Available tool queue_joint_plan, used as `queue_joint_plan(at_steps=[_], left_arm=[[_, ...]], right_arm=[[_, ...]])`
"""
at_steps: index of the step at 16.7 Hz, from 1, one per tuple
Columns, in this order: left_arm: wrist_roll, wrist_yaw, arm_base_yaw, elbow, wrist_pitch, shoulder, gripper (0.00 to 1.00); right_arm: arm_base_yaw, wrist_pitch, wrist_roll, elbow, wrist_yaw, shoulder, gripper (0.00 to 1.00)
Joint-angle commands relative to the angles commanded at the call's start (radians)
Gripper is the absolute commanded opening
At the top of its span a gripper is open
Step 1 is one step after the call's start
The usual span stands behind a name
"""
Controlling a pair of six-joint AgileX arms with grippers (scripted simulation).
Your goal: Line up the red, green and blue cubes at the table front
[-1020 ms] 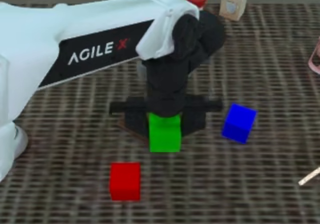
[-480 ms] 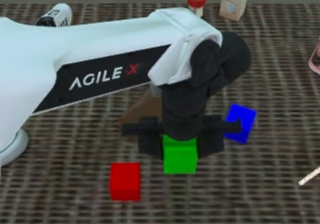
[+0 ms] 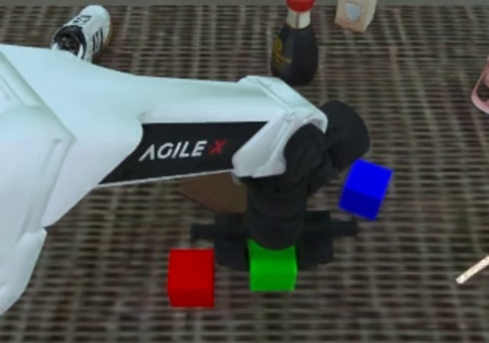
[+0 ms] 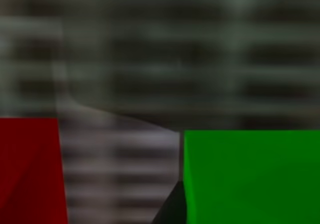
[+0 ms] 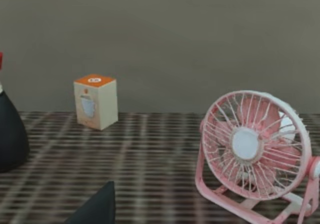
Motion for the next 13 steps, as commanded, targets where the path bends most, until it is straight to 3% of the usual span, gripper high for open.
queue_joint_plan(at_steps=[4,13], left_arm=[[0.000,0.000,-0.001,-0.008,0.009,0.004,0.00],[0.000,0.000,-0.001,-0.008,0.009,0.004,0.68]], right_arm=[[0.000,0.000,0.000,0.000,0.000,0.000,1.00],[0.000,0.000,0.000,0.000,0.000,0.000,1.00]])
